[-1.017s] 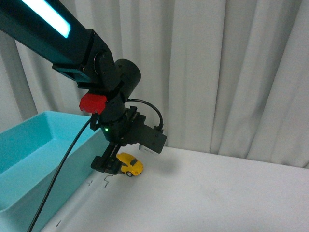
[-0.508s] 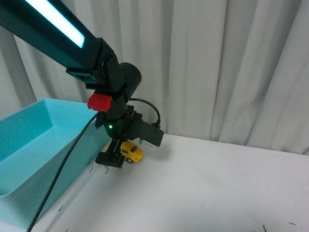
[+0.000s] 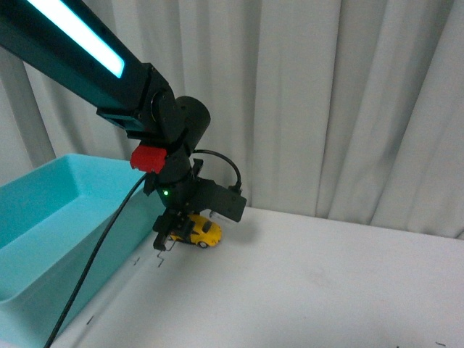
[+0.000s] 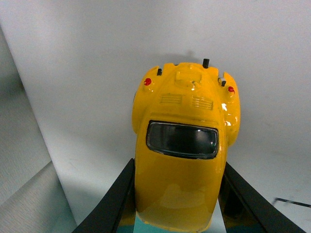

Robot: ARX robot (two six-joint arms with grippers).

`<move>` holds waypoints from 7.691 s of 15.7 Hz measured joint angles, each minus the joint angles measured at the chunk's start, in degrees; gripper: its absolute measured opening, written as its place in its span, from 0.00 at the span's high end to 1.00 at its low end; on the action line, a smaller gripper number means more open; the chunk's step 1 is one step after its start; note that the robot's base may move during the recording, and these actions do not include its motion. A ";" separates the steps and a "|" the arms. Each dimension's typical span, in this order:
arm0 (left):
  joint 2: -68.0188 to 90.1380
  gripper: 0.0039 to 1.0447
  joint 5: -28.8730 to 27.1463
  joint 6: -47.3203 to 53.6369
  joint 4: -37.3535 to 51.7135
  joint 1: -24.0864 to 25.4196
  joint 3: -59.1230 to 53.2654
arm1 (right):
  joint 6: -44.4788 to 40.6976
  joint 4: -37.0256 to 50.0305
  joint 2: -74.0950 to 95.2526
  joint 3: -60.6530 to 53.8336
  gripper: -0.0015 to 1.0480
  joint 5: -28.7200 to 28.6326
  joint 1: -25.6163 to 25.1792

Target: Wind up and store yellow beetle toy

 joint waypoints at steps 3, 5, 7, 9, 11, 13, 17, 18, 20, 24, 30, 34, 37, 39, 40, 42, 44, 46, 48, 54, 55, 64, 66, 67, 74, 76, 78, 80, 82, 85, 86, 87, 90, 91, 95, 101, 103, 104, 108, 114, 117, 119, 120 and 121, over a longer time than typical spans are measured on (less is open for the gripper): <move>-6.64 0.61 5.11 -1.90 -2.08 -1.57 -2.80 | 0.00 0.00 0.00 0.00 0.06 0.00 0.00; -13.84 0.61 10.60 -7.13 -2.86 -1.84 -3.43 | 0.00 0.02 0.00 0.00 0.06 0.00 0.00; -22.23 0.61 16.04 -14.16 -0.20 -0.33 -4.98 | 0.00 0.02 0.00 0.00 0.06 0.00 0.00; -28.02 0.61 19.80 -22.58 0.09 4.37 -5.75 | 0.02 0.00 0.00 0.00 0.06 0.00 0.00; -30.38 0.61 16.37 -31.45 0.17 10.97 -6.12 | 0.00 0.02 0.00 0.00 0.06 0.00 0.00; -30.60 0.61 10.47 -39.52 -1.68 17.31 -10.32 | 0.00 0.00 0.00 0.00 0.06 0.00 0.00; -29.24 0.61 6.73 -53.77 1.22 21.46 -15.54 | 0.00 0.00 0.00 0.00 0.06 0.00 0.00; -27.67 0.61 5.81 -56.06 2.08 21.75 -15.93 | 0.00 0.02 0.00 0.00 0.06 0.00 0.00; -22.84 0.61 4.46 -60.26 3.91 22.43 -16.96 | 0.00 0.00 0.00 0.00 0.06 0.00 0.00; -17.40 0.61 2.01 -63.82 7.67 23.65 -18.43 | 0.00 0.00 0.00 0.00 0.06 0.00 0.00; -12.85 0.61 -0.35 -62.36 7.98 24.24 -18.34 | 0.00 0.02 0.00 0.00 0.06 0.00 0.00; -12.63 0.33 1.03 -62.16 7.15 24.61 -18.03 | 0.00 0.00 0.00 0.00 0.06 0.00 0.00; -15.08 0.04 6.47 -62.18 8.96 25.07 -17.68 | 0.00 0.02 0.00 0.00 0.06 0.00 0.00; -22.36 0.06 10.27 -60.89 12.87 26.10 -19.12 | 0.00 0.00 0.00 0.00 0.06 0.00 0.00; -27.21 0.06 11.87 -60.54 14.03 26.95 -20.83 | 0.00 0.00 0.00 0.00 0.06 0.00 0.00; -37.42 0.06 17.20 -60.74 17.53 29.40 -26.38 | 0.00 0.02 0.00 0.00 0.06 0.00 0.00; -46.77 0.08 23.54 -63.23 23.23 32.54 -32.81 | 0.00 0.02 0.00 0.00 0.06 0.00 0.00; -62.40 0.30 30.32 -76.54 49.31 32.02 -50.56 | 0.00 -0.04 0.02 0.00 0.06 0.00 0.00; -73.90 0.53 27.61 -84.46 60.43 26.38 -63.12 | 0.00 0.02 0.02 0.00 0.06 0.02 0.00; -89.11 0.99 15.65 -87.84 63.04 14.88 -84.70 | 0.02 0.00 0.02 0.00 0.06 0.02 0.00; -91.56 0.99 13.60 -87.84 61.88 13.07 -87.62 | 0.00 0.00 0.02 0.00 0.06 0.02 0.00; -109.46 0.99 3.89 -87.95 52.65 3.72 -95.41 | 0.00 0.00 0.02 0.00 0.06 0.02 0.00; -112.02 0.99 3.91 -87.93 53.75 3.72 -97.31 | 0.00 0.00 0.02 0.00 0.06 0.02 0.00; -113.07 0.99 3.93 -87.93 50.97 3.72 -97.63 | 0.00 0.00 0.02 0.00 0.06 0.02 0.00; -122.79 0.99 3.91 -87.93 42.36 3.72 -97.63 | 0.00 0.02 0.02 0.00 0.06 0.00 0.00; -124.54 0.99 3.93 -87.93 40.37 3.72 -97.63 | 0.00 0.00 0.02 0.00 0.06 0.00 0.00; -127.91 0.99 3.89 -87.93 35.91 3.72 -97.44 | 0.00 0.02 0.02 0.00 0.06 0.00 0.00; -135.12 0.99 3.96 -87.91 30.18 3.72 -97.57 | 0.00 -0.02 0.02 0.00 0.06 0.02 0.00; -135.03 0.99 3.87 -87.93 29.16 3.72 -97.59 | 0.00 0.02 0.00 0.00 0.06 0.02 0.00; -135.05 0.99 3.91 -87.93 29.51 3.72 -97.59 | 0.02 0.00 0.00 0.00 0.06 0.00 0.00; -135.05 0.92 3.91 -88.00 29.46 3.72 -97.59 | 0.00 0.00 0.00 0.00 0.06 0.00 0.00; -135.05 0.80 3.91 -88.00 29.46 3.72 -97.59 | 0.00 0.00 0.00 0.00 0.06 0.00 0.00; -135.05 0.46 3.91 -88.00 29.46 3.72 -97.59 | 0.00 0.00 0.00 0.00 0.06 0.02 0.00; -135.05 0.32 3.91 -88.00 29.46 3.72 -97.59 | 0.00 0.00 0.00 0.00 0.06 0.00 0.00; -135.05 0.07 3.91 -87.97 29.46 3.72 -97.59 | 0.00 0.00 0.02 0.00 0.06 0.00 0.02; -135.05 0.06 3.91 -87.97 29.35 3.72 -97.59 | 0.00 -0.13 0.02 0.00 0.06 0.00 0.00; -135.05 0.06 3.89 -87.97 29.46 3.67 -97.59 | 0.00 -0.02 -0.02 0.00 0.06 0.02 0.00; -135.05 0.06 3.91 -87.97 29.48 3.67 -97.59 | 0.02 -0.02 0.02 0.00 0.06 0.00 0.00; -135.05 0.06 3.91 -87.97 29.46 3.67 -97.59 | 0.00 0.04 0.00 0.00 0.06 0.00 0.00; -135.05 0.06 3.91 -87.97 29.46 3.67 -97.59 | 0.00 0.04 0.00 0.00 0.06 0.00 0.00; -135.05 0.06 3.91 -87.97 29.46 3.67 -97.59 | 0.00 0.04 0.00 0.00 0.06 0.00 0.00; -135.05 0.06 3.91 -87.97 29.48 3.67 -97.59 | 0.00 0.04 0.00 0.00 0.06 0.00 0.00; -135.05 0.06 3.91 -87.97 29.48 3.67 -97.59 | 0.00 0.07 0.00 0.00 0.06 0.00 0.00; -135.05 0.06 3.89 -87.97 29.59 3.67 -97.59 | 0.00 0.13 0.00 0.00 0.06 0.00 0.00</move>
